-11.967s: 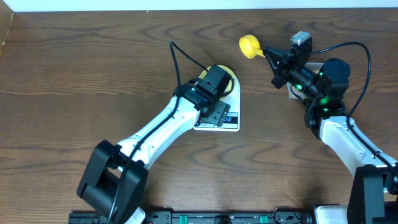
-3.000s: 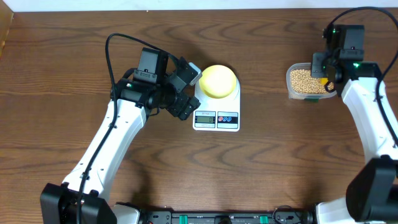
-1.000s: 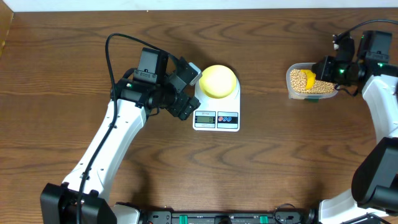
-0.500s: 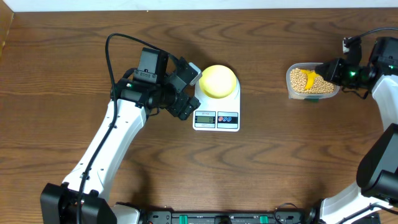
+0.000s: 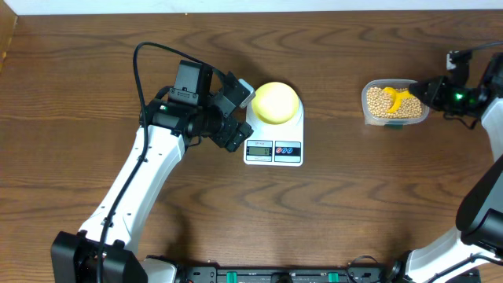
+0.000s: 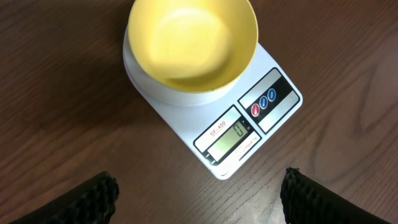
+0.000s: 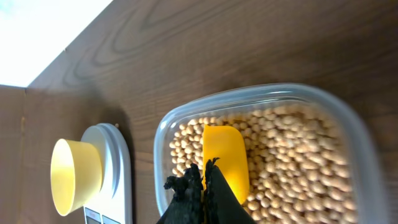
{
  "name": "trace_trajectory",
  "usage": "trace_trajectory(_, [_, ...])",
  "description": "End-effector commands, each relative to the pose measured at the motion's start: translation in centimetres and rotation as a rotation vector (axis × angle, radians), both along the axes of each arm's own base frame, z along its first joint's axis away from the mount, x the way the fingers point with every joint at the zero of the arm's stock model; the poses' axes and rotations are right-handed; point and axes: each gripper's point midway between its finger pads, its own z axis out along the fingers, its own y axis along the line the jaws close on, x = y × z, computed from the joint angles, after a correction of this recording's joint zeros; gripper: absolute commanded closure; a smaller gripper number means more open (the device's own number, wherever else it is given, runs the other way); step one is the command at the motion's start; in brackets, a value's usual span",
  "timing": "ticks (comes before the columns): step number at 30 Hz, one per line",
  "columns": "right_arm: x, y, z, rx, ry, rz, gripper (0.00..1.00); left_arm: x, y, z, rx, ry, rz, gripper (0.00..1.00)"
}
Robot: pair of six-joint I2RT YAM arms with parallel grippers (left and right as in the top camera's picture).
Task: Scoop item into bowl and weigh 50g on scale
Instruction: 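Lower the scoop into the soybeans and drag it to fill, then lift the filled scoop and carry it left over the yellow bowl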
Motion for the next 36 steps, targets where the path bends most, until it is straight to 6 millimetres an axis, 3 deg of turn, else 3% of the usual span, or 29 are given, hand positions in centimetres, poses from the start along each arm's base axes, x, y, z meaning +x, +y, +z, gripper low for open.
trace_trajectory(1, [-0.3, -0.4, 0.8, 0.107, -0.040, 0.009, 0.99, -0.3, 0.0, -0.2, -0.007, 0.007, -0.007, 0.14])
trace_trajectory(5, [-0.3, -1.0, 2.1, 0.164, -0.096, 0.017, 0.99, -0.3, 0.0, -0.2, -0.007, 0.007, -0.007, 0.14])
trace_trajectory(15, [-0.7, -2.4, 2.4, 0.189, -0.100, -0.017, 0.99, -0.3, 0.0, -0.2, -0.007, 0.007, -0.007, 0.14])
trace_trajectory(36, [0.1, -0.8, 5.7, 0.382, -0.162, 0.021, 0.99, -0.3, 0.0, -0.2, -0.007, 0.007, -0.007, 0.14])
